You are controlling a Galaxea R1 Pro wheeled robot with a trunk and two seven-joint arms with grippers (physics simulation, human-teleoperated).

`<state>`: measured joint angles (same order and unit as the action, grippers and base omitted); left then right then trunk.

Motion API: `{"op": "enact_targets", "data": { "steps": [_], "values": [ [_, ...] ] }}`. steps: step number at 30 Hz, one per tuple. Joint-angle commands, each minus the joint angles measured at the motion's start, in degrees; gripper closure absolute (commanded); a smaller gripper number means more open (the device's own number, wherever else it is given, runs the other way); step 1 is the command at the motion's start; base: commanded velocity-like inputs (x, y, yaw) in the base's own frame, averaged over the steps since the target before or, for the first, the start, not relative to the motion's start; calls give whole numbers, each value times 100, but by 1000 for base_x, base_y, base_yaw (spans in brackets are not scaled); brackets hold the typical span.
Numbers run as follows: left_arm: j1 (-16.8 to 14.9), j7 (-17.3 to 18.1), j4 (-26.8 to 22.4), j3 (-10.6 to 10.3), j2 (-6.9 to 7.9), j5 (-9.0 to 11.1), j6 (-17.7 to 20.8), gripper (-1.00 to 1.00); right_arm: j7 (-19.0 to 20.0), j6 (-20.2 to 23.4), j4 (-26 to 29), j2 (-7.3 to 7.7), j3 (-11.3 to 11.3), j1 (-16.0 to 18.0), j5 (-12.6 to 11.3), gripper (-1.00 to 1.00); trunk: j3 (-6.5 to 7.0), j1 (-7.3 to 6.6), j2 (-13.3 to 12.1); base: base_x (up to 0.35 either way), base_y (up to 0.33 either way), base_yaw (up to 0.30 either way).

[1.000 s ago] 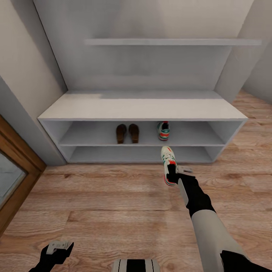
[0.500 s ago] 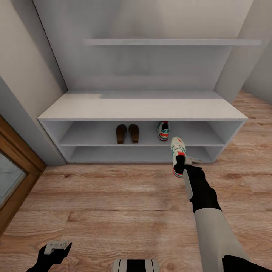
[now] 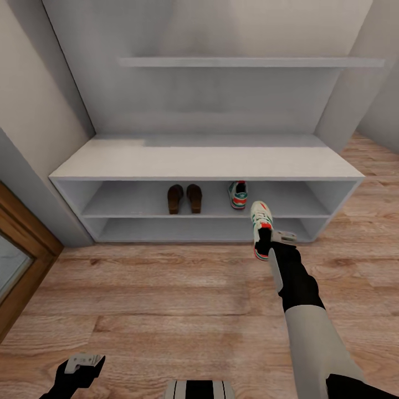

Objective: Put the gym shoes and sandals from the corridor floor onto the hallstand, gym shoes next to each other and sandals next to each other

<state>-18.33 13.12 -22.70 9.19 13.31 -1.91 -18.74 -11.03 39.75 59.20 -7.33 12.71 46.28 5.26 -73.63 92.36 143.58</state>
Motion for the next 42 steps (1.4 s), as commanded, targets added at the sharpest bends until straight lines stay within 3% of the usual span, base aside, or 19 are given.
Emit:
{"op": "enact_targets", "data": {
  "steps": [1,18,29,42],
  "values": [
    [-3,51,5,48,-4,-20,-13,-100,22,33,4,-6,12,3,55,100,-4,-1,2,32,-17,0],
    [-3,46,141,56,7,-20,-42,-100,22,33,20,-6,3,3,52,100,-4,-1,2,253,-88,0],
    [-3,42,143,56,13,-20,-34,-100,22,33,33,-6,3,3,46,100,-4,-1,2,72,-9,0],
    [-3,42,187,55,6,-21,-39,-100,22,33,4,-6,3,3,46,100,-4,-1,2,246,0,0]
  ]
}}
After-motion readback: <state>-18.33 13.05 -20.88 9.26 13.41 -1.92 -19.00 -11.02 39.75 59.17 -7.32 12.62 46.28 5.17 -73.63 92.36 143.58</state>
